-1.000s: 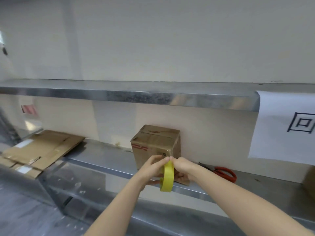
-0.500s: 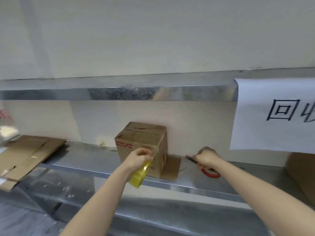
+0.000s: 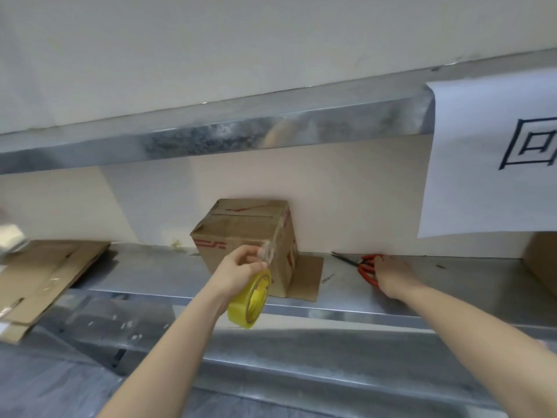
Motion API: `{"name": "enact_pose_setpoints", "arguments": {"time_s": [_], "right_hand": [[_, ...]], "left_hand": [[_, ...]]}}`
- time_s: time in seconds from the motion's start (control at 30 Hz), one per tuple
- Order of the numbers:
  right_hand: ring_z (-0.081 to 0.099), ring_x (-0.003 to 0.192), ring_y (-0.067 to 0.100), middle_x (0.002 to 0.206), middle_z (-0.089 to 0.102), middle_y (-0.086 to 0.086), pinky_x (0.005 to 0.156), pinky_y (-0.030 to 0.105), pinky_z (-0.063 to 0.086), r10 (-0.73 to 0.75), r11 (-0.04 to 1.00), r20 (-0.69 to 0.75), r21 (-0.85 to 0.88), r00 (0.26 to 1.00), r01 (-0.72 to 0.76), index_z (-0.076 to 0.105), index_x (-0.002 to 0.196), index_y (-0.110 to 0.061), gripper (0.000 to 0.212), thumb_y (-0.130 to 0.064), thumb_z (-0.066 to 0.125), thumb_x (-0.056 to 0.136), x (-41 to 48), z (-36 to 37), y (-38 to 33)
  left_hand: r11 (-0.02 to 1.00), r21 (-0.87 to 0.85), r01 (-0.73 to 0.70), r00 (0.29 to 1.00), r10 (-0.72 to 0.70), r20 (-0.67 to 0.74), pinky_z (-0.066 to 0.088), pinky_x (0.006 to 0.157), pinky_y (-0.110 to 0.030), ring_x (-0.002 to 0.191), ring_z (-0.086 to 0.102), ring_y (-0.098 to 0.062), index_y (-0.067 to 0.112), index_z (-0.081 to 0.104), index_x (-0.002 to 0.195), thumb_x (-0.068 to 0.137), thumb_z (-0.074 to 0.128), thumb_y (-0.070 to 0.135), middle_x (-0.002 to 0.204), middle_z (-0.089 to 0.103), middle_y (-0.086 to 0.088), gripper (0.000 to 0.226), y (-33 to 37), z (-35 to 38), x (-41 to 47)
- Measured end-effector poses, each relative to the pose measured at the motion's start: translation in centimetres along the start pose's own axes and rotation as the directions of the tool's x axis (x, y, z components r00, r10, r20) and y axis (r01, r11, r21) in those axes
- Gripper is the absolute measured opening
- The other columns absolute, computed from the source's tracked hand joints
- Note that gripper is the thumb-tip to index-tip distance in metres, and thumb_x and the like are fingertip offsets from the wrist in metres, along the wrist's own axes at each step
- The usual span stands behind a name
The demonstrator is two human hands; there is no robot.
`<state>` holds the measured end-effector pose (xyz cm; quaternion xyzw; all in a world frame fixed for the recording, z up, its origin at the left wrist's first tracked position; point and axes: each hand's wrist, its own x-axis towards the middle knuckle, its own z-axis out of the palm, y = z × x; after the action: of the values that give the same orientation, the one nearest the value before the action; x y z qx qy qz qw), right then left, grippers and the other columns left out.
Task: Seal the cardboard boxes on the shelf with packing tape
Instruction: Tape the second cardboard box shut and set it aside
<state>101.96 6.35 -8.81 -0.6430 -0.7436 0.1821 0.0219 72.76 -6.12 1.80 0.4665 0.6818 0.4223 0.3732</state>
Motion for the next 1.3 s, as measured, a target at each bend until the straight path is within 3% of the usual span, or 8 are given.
{"name": "enact_pose_setpoints", "arguments": {"time_s": [0.13, 0.27, 0.4, 0.57, 0.7, 0.83, 1.0, 1.3], "right_hand": [[0.058, 0.111, 0.023, 0.126, 0.061, 0.004, 0.087, 0.024, 0.048, -0.016, 1.000, 0.126, 0.016, 0.992, 0.014, 0.062, 0.117, -0.010, 0.035, -0.032, 0.043, 0.097, -0.9, -1.1, -0.7], [0.061, 0.102, 0.022, 0.117, 0.066, 0.001, 0.077, 0.019, 0.045, -0.019, 0.998, 0.123, 0.055, 0.992, 0.012, 0.067, 0.108, -0.022, 0.034, -0.046, 0.048, 0.094, -2.8, -3.0, -1.7], [0.054, 0.064, 0.016, 0.065, 0.058, -0.002, 0.046, 0.016, 0.033, -0.112, 0.989, 0.124, 0.114, 0.986, 0.098, 0.051, 0.066, -0.018, 0.036, -0.043, 0.054, 0.091, -5.3, -6.3, -4.7], [0.051, 0.060, 0.013, 0.071, 0.059, 0.001, 0.054, 0.022, 0.037, -0.205, 0.972, 0.340, 0.182, 0.918, 0.149, 0.054, 0.078, -0.017, 0.047, -0.063, 0.066, 0.078, -7.8, -9.4, -7.9], [0.040, 0.047, 0.013, 0.059, 0.043, -0.001, 0.049, 0.022, 0.037, -0.145, 0.925, 0.541, 0.372, 0.829, -0.081, 0.046, 0.074, -0.017, 0.056, -0.071, 0.060, 0.076, -9.3, -10.0, -10.0], [0.047, 0.057, 0.016, 0.085, 0.048, 0.004, 0.061, 0.028, 0.043, -0.076, 0.942, 0.570, 0.309, 0.818, -0.128, 0.053, 0.101, -0.014, 0.096, -0.085, 0.068, 0.038, -9.0, -11.1, -11.5], [0.051, 0.056, 0.020, 0.076, 0.048, 0.010, 0.061, 0.028, 0.045, 0.004, 0.950, 0.653, 0.233, 0.757, -0.206, 0.051, 0.095, -0.004, 0.080, -0.079, 0.057, 0.070, -9.4, -13.5, -14.6], [0.049, 0.059, 0.022, 0.081, 0.047, 0.011, 0.059, 0.027, 0.044, 0.074, 0.983, 0.731, 0.061, 0.678, -0.173, 0.055, 0.094, -0.001, 0.079, -0.076, 0.057, 0.072, -9.1, -15.4, -19.1]], "left_hand": [[1.000, 0.013, -0.010, 0.999, 0.011, -0.046, 0.048, 0.069, -0.020, 0.079, 0.061, -0.014, 0.021, 0.065, 0.094, 0.085, 0.068, 0.006, 0.091, 0.064, -0.004, 0.017, -0.3, 0.3, 0.2], [0.999, 0.016, 0.036, 0.985, -0.033, -0.172, 0.054, 0.083, -0.034, 0.088, 0.066, -0.018, 0.026, 0.066, 0.087, 0.078, 0.075, 0.021, 0.093, 0.070, 0.001, 0.013, -1.0, 0.4, 0.5], [0.992, 0.052, 0.116, 0.968, -0.101, -0.232, 0.052, 0.083, -0.032, 0.091, 0.064, -0.018, 0.027, 0.065, 0.085, 0.077, 0.075, 0.031, 0.094, 0.069, 0.005, 0.013, -0.6, 0.5, 0.4], [0.987, 0.029, 0.157, 0.968, -0.148, -0.203, 0.047, 0.072, -0.028, 0.088, 0.063, -0.017, 0.025, 0.065, 0.082, 0.077, 0.076, 0.031, 0.092, 0.070, 0.002, 0.013, -0.2, 0.6, -0.6], [0.985, 0.038, 0.169, 0.972, -0.160, -0.175, 0.046, 0.069, -0.028, 0.086, 0.062, -0.016, 0.025, 0.064, 0.083, 0.078, 0.074, 0.032, 0.093, 0.069, 0.002, 0.013, 0.3, 0.3, -1.2], [0.986, 0.050, 0.160, 0.974, -0.150, -0.173, 0.047, 0.073, -0.027, 0.086, 0.062, -0.015, 0.023, 0.064, 0.082, 0.077, 0.075, 0.031, 0.091, 0.069, 0.003, 0.014, 0.7, 0.3, -1.4], [0.984, 0.056, 0.169, 0.976, -0.159, -0.149, 0.049, 0.076, -0.026, 0.088, 0.064, -0.016, 0.023, 0.064, 0.078, 0.075, 0.076, 0.031, 0.090, 0.070, 0.003, 0.015, 1.1, 0.4, -1.8], [0.986, 0.075, 0.149, 0.986, -0.143, -0.088, 0.053, 0.083, -0.031, 0.090, 0.065, -0.016, 0.025, 0.063, 0.077, 0.073, 0.076, 0.036, 0.091, 0.071, 0.003, 0.017, 0.9, -0.1, -1.6]]}}
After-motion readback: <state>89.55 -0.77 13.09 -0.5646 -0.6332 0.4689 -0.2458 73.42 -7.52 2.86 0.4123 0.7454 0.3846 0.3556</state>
